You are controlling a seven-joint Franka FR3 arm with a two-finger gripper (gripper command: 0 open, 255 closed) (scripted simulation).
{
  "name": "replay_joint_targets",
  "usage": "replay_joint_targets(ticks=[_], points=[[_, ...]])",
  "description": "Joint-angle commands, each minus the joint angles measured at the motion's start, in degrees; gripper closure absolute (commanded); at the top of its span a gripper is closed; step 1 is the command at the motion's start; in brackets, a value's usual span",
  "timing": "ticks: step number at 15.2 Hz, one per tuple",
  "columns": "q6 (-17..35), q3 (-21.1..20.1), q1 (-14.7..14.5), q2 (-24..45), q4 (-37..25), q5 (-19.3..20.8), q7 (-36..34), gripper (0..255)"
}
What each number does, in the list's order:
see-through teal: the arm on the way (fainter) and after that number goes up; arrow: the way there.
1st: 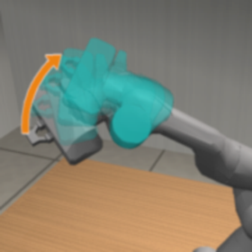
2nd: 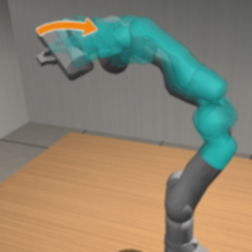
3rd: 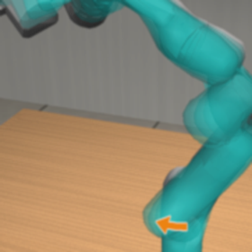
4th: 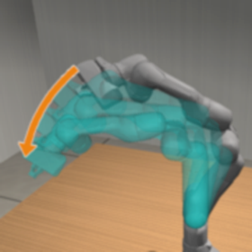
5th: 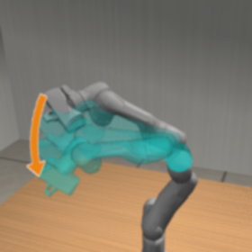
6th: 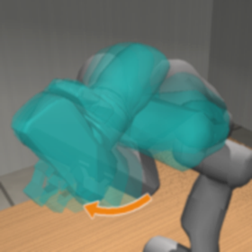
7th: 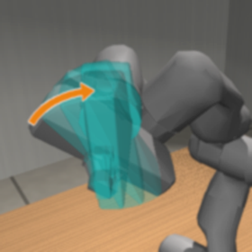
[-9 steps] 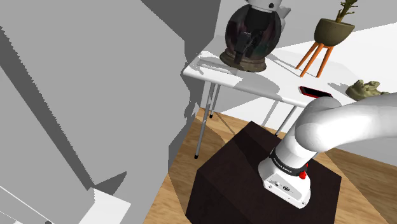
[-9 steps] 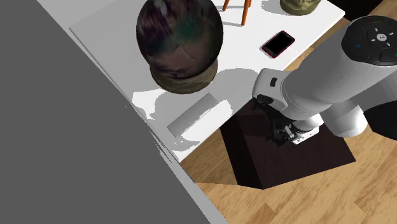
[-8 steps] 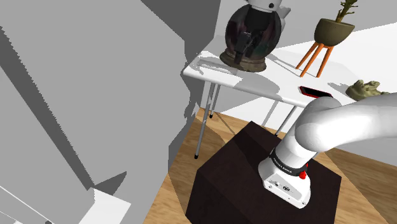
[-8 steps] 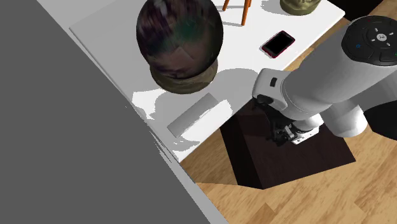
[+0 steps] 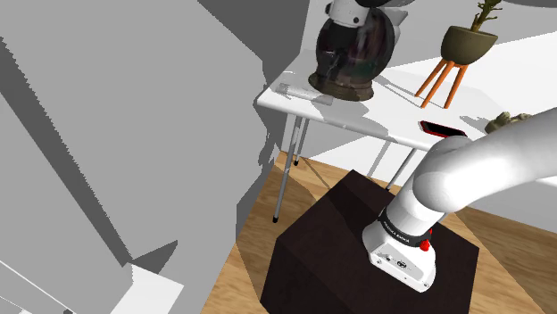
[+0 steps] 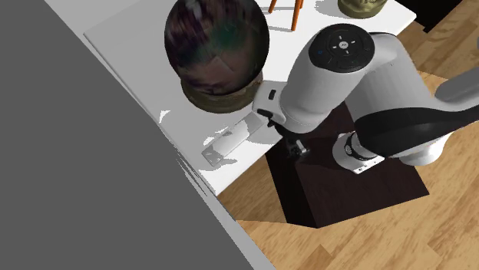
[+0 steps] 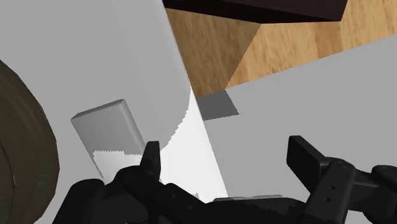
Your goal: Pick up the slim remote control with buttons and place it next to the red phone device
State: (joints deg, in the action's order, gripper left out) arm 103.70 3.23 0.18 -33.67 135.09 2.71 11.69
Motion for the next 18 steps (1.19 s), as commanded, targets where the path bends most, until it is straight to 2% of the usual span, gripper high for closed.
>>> replay_joint_targets(ticks=[1,10,18], points=[[1.78,1.40,0.11,3.74,-1.72,0.57,2.56,0],[8.30,6.79,0.52,22.64,-12.77,0.43,13.84,0],[14.18,7.02,0.62,24.24,-8.48,0.31,13.98,0]])
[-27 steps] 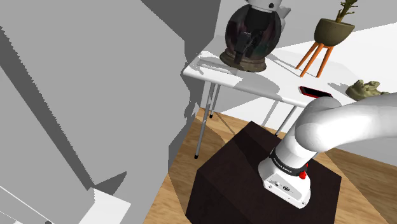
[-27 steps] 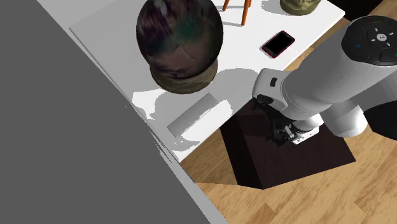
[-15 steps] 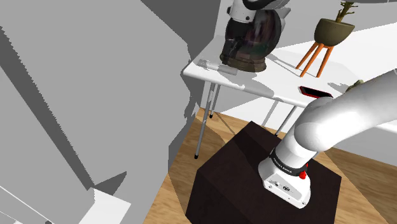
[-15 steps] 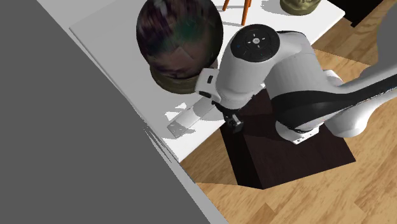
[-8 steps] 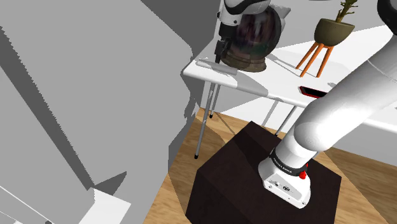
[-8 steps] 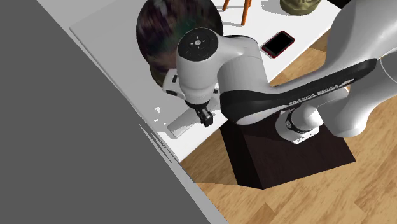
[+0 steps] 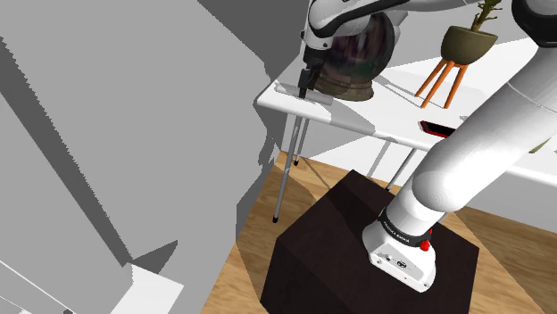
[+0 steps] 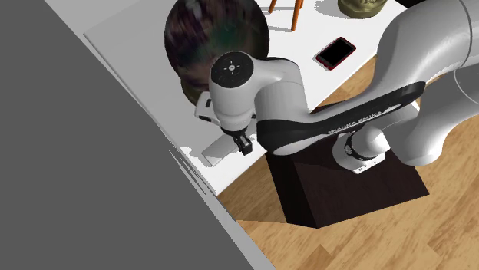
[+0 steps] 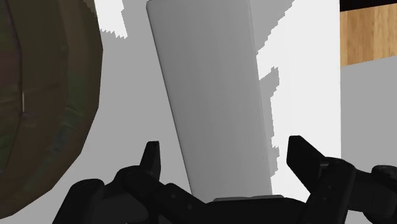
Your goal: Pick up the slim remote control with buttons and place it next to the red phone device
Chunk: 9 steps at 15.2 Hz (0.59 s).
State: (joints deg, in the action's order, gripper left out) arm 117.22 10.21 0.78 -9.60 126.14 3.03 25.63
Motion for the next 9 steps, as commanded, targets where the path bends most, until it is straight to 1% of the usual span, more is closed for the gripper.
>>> replay_joint_targets(ticks=[1,7,8,9], points=[[0.67,0.04,0.02,0.16,0.48,-0.01,0.04,0],[0.65,0.04,0.02,0.17,0.47,-0.01,0.04,0],[0.65,0.04,0.02,0.17,0.47,-0.01,0.04,255],[0.65,0.04,0.02,0.17,0.47,-0.01,0.04,255]])
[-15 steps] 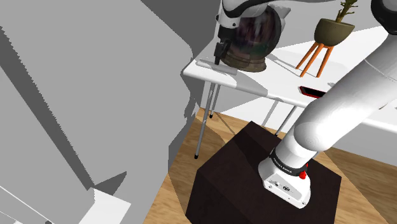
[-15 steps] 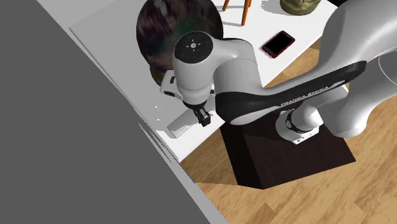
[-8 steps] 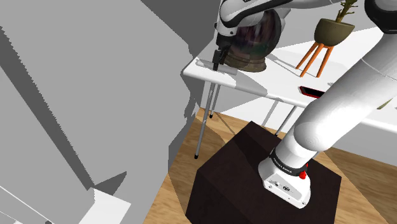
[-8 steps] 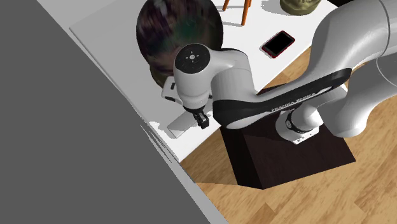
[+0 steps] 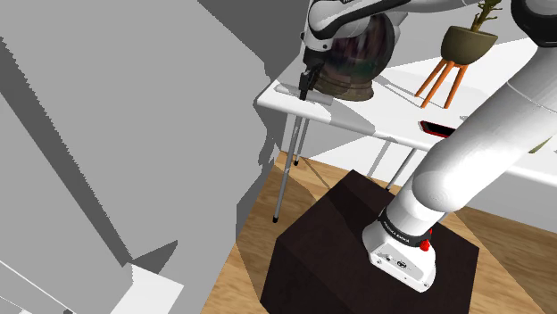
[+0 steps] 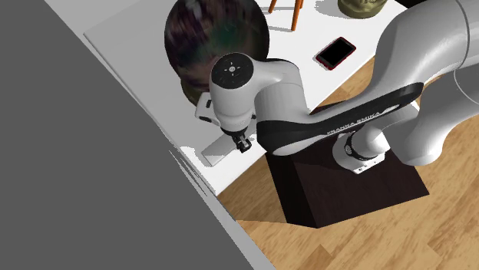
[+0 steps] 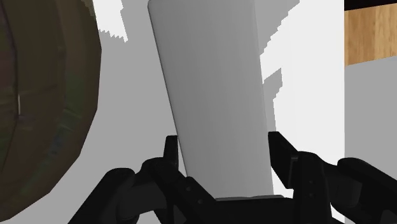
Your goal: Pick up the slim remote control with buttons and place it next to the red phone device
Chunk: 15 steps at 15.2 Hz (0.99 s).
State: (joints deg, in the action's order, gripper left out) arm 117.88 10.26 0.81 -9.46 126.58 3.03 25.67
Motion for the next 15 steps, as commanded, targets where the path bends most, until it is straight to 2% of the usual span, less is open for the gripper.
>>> replay_joint_targets(ticks=[1,8,15], points=[[0.00,-0.01,-0.01,0.02,0.03,-0.01,-0.01,255],[0.01,-0.01,-0.01,0.03,0.04,-0.01,0.00,255],[-5.43,-0.20,-0.06,-1.41,-3.98,0.10,-0.06,255]])
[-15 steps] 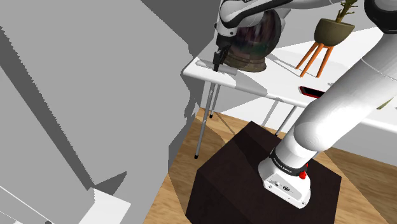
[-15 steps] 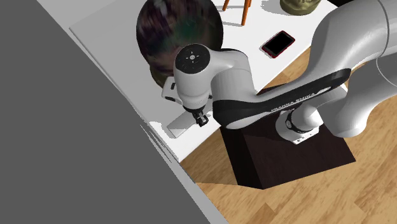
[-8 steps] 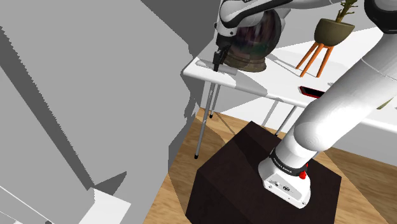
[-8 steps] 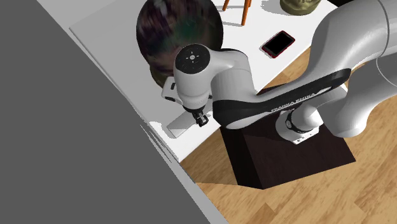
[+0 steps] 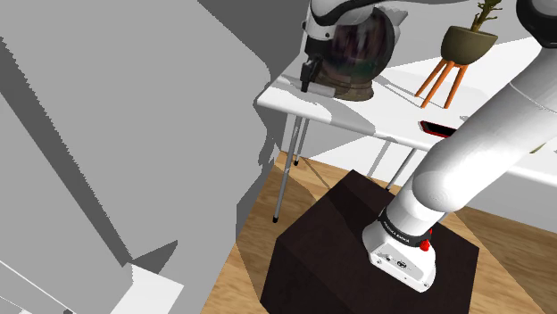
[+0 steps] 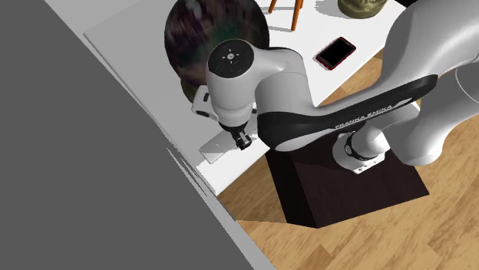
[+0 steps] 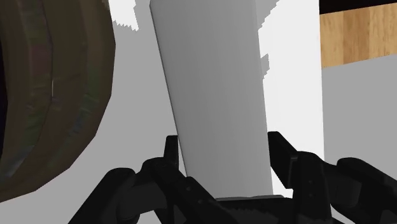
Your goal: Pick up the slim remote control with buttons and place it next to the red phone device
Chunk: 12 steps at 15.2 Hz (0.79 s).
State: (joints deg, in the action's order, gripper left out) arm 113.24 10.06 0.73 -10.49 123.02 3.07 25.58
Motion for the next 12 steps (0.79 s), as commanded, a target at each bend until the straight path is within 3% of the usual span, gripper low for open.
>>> replay_joint_targets(ticks=[1,10,12], points=[[-1.57,-0.03,0.02,-0.54,-1.03,0.06,0.03,255],[-8.31,-0.22,-0.06,-1.35,-6.98,0.05,0.08,255],[-8.31,0.22,0.55,-5.56,-2.84,0.89,0.74,255]])
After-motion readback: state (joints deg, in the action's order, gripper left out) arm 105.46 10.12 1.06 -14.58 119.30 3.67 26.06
